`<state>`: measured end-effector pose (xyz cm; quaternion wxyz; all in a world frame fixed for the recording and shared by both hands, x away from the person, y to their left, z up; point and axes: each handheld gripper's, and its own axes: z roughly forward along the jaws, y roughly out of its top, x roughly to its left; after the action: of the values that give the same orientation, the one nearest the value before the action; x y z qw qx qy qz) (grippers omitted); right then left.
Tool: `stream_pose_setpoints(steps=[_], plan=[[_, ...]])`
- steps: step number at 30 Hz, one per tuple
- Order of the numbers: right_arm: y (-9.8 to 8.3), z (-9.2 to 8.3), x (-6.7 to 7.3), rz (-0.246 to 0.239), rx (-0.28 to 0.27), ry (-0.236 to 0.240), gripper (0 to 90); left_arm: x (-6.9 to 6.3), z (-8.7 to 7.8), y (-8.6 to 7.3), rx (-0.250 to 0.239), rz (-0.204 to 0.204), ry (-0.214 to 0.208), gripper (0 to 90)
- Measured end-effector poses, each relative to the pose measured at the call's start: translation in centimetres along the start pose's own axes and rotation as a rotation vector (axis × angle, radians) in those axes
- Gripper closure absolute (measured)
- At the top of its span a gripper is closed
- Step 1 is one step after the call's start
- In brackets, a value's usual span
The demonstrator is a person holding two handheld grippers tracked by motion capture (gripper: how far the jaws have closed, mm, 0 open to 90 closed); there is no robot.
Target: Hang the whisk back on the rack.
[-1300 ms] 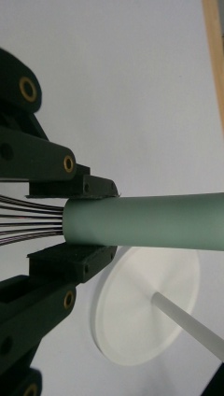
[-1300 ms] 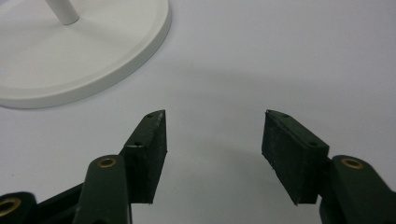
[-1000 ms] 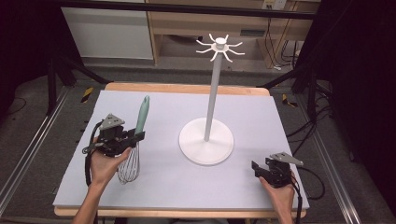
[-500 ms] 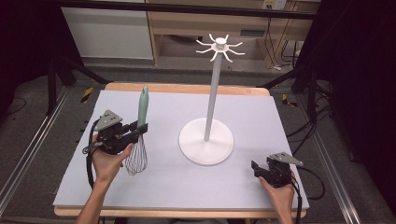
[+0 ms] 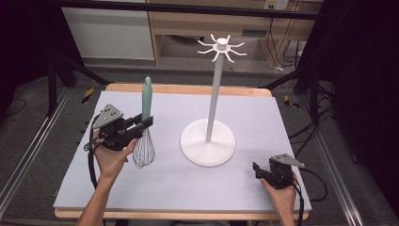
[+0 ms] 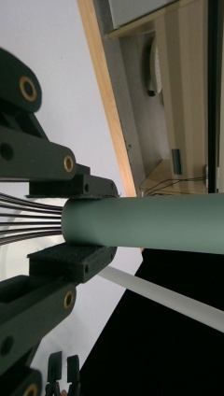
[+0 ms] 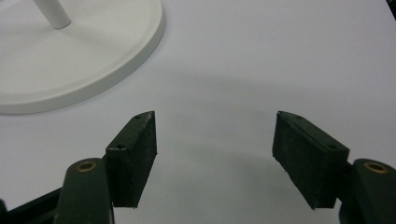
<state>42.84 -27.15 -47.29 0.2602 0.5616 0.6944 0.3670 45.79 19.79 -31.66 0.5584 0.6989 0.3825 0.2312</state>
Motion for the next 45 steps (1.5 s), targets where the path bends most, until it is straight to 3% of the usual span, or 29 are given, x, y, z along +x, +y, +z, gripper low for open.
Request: stream_pose_setpoints(steps=[15,45], plan=[[0.0,0.1,0.0,0.000,-0.006,-0.006,30.1,-1.4,0.2,2.6,-0.050,0.044,-0.036,68.8],[0.0,0.1,-0.1,-0.002,-0.010,-0.013,29.6,-3.9,1.5,6.3,-0.061,0.115,-0.088,68.8]])
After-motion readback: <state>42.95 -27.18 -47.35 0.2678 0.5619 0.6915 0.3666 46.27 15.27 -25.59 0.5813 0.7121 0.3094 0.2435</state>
